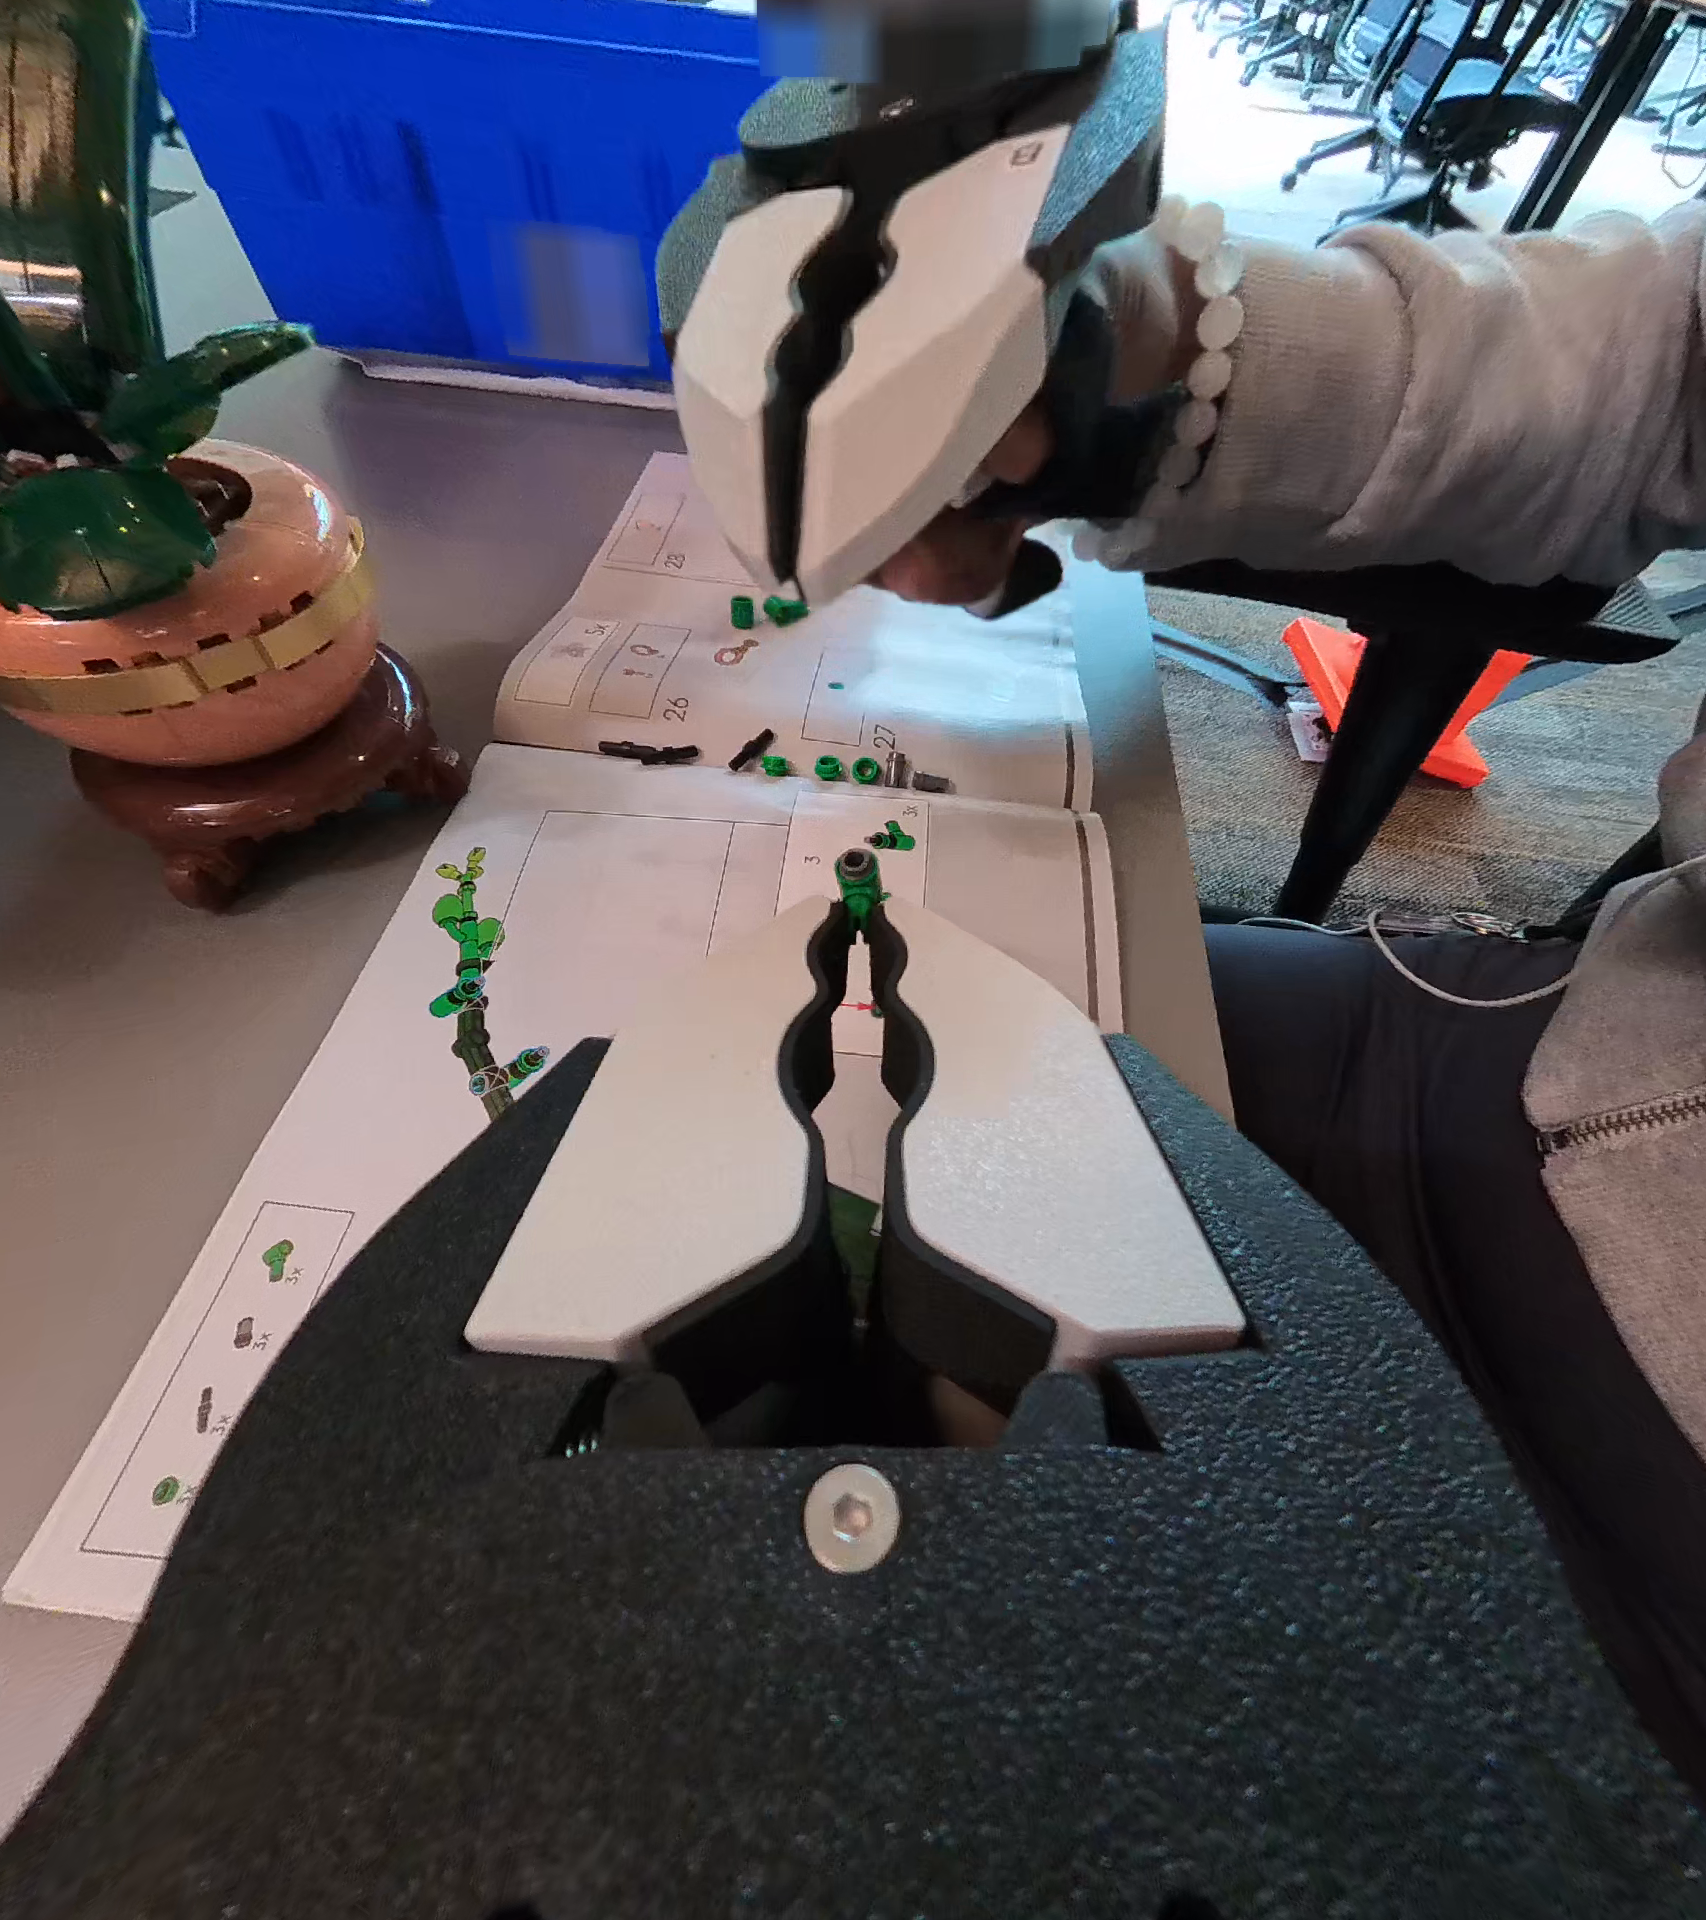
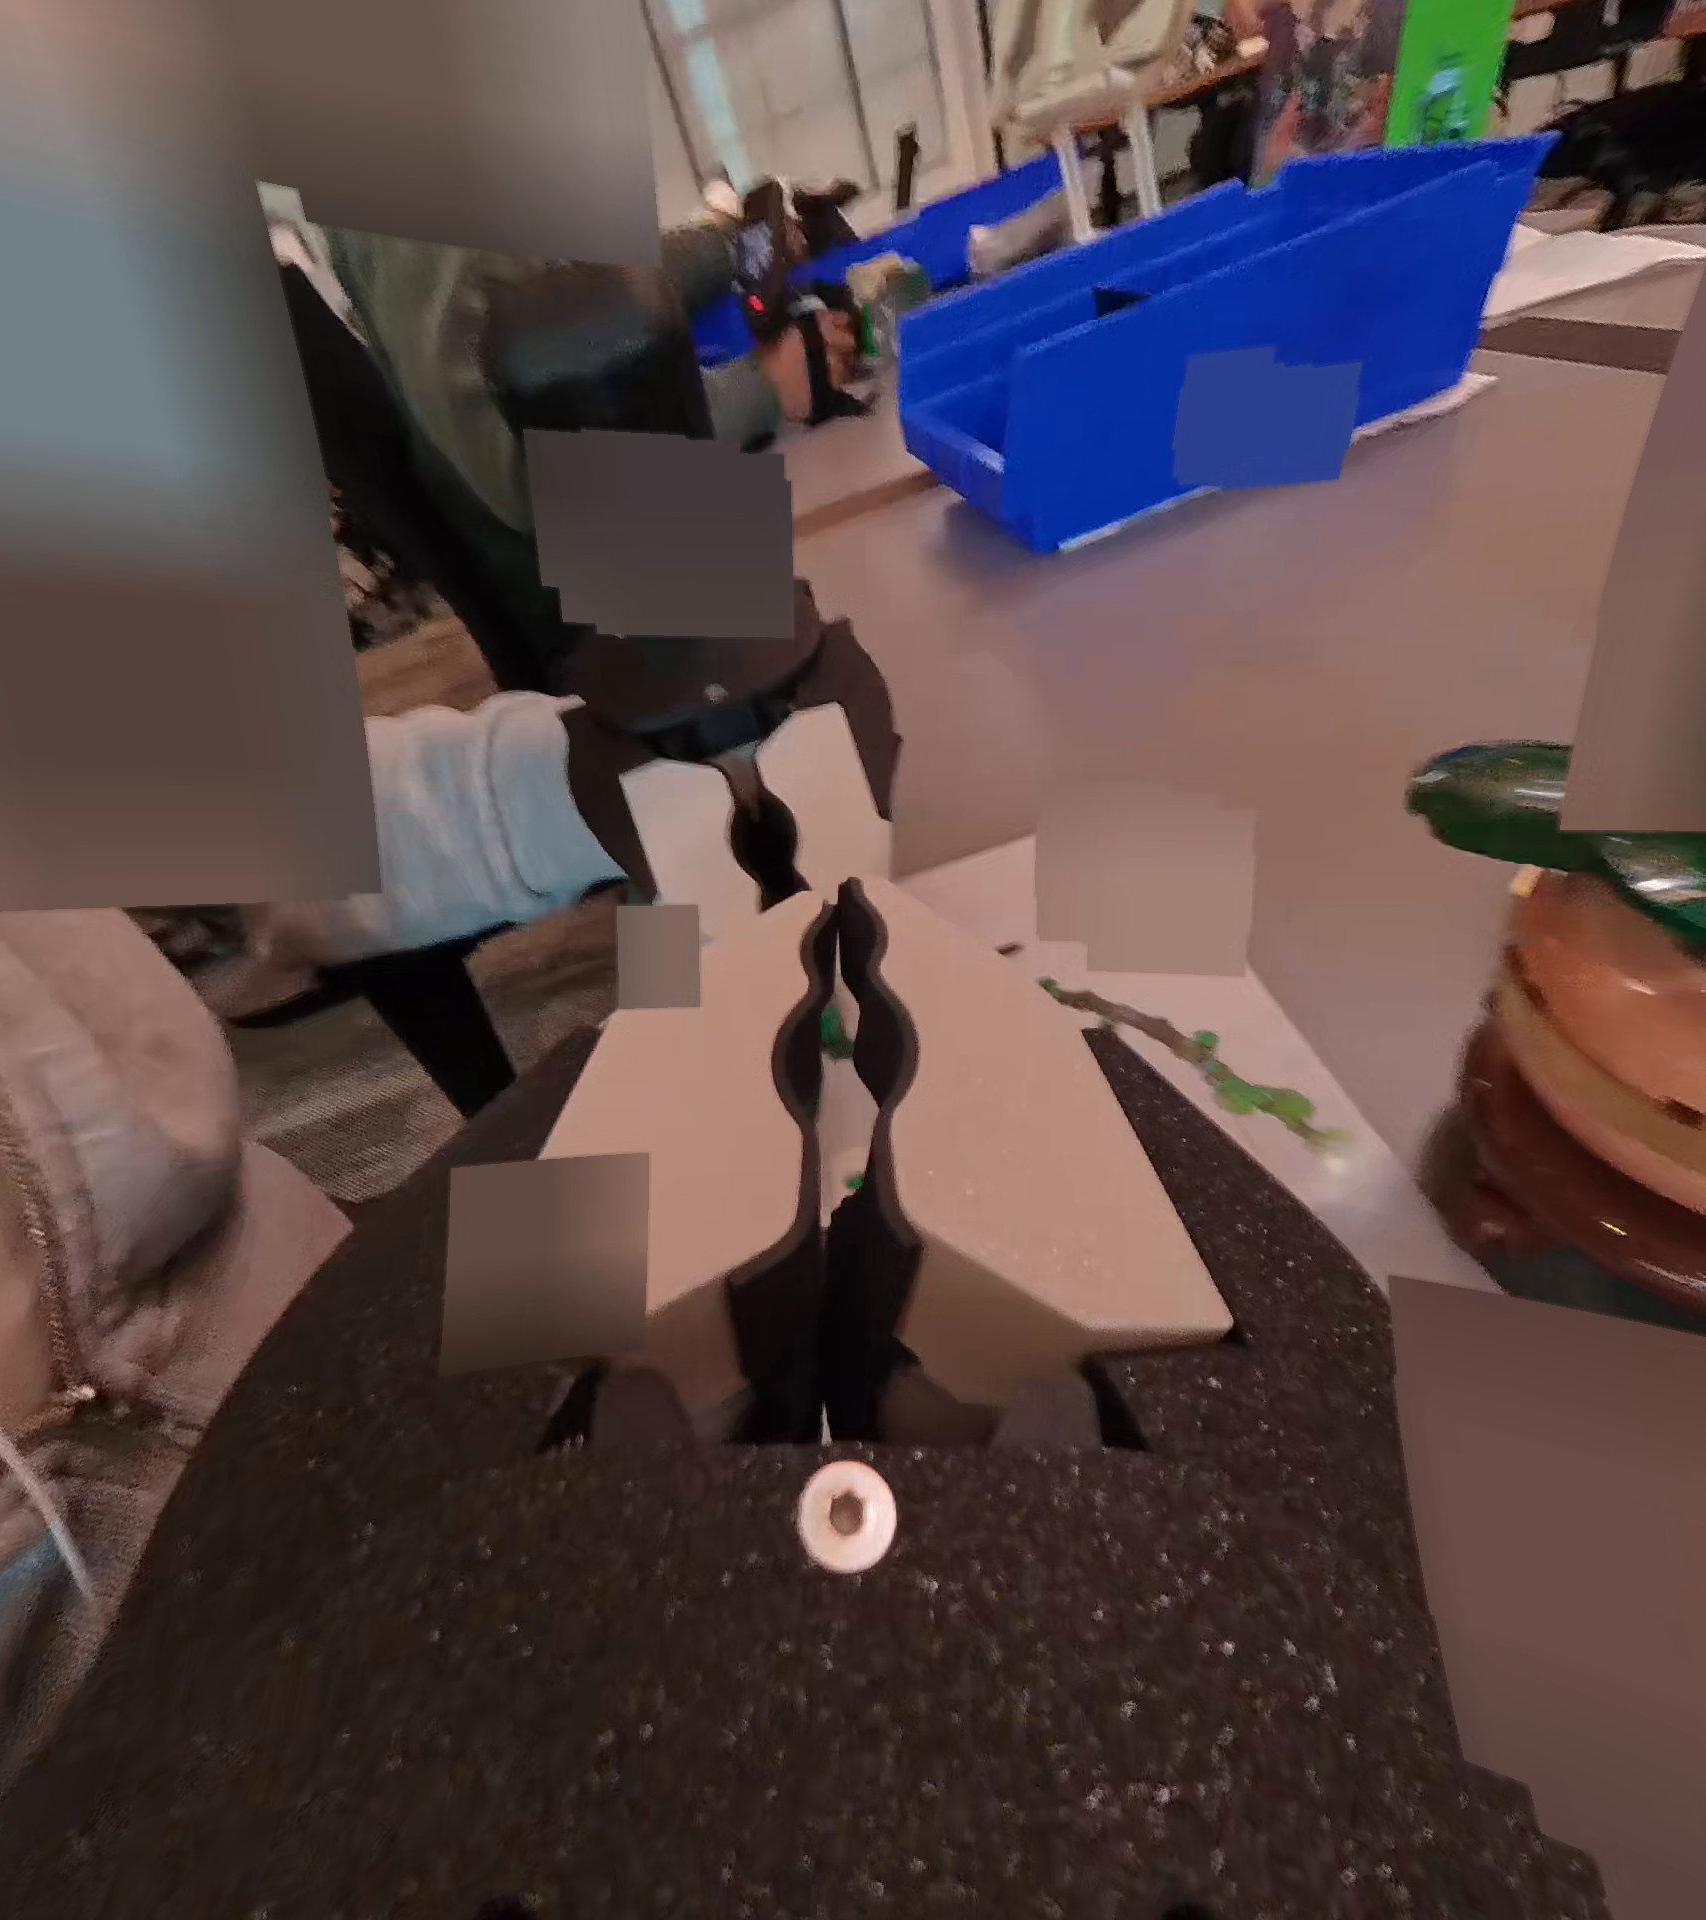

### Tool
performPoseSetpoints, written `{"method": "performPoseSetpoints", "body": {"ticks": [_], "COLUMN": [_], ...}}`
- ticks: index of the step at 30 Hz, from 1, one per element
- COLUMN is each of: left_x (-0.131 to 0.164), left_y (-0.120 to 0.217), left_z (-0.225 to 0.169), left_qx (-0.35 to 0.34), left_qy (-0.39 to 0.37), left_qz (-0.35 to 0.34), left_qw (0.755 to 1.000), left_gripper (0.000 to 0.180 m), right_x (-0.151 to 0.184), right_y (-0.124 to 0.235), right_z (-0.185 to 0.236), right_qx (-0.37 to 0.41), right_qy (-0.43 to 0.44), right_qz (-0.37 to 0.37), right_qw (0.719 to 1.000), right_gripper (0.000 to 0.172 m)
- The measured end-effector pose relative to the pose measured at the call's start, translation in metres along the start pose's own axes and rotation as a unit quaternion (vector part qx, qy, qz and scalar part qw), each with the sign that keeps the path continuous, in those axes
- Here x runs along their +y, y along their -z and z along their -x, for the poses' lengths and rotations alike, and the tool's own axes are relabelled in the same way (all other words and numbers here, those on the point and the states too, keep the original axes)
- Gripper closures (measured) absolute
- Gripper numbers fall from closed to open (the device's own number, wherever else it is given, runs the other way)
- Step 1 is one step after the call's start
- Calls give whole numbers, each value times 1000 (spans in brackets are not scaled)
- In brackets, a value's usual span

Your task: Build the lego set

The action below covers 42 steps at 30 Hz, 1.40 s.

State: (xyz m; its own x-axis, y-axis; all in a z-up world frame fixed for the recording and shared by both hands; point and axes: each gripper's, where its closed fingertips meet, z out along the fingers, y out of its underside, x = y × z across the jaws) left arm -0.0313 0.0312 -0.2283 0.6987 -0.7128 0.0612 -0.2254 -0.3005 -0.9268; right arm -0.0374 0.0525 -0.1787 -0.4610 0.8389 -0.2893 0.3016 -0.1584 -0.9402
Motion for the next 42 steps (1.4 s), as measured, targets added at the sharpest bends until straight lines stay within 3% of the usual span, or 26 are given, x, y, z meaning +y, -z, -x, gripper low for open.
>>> {"method": "performPoseSetpoints", "body": {"ticks": [4,7,10,12,17,32,42], "left_x": [-1,1,3,4,5,9,10], "left_y": [1,1,-1,-2,-2,-5,-6], "left_z": [1,0,-2,-2,-2,-5,-5], "left_qx": [2,1,4,5,10,11,8], "left_qy": [5,1,-6,-4,3,-12,-20], "left_qz": [-5,2,11,15,18,35,41], "left_qw": [1000,1000,1000,1000,1000,999,999], "left_gripper": [177,177,177,177,177,177,177], "right_x": [-10,-19,17,53,88,95,94], "right_y": [20,49,79,87,69,55,57], "right_z": [-10,-28,-52,-57,-65,-62,-61], "right_qx": [53,139,216,209,201,186,201], "right_qy": [44,86,118,98,62,-47,-38], "right_qz": [0,30,187,285,355,383,380], "right_qw": [998,986,951,930,911,903,902], "right_gripper": [164,158,165,170,168,166,172]}}
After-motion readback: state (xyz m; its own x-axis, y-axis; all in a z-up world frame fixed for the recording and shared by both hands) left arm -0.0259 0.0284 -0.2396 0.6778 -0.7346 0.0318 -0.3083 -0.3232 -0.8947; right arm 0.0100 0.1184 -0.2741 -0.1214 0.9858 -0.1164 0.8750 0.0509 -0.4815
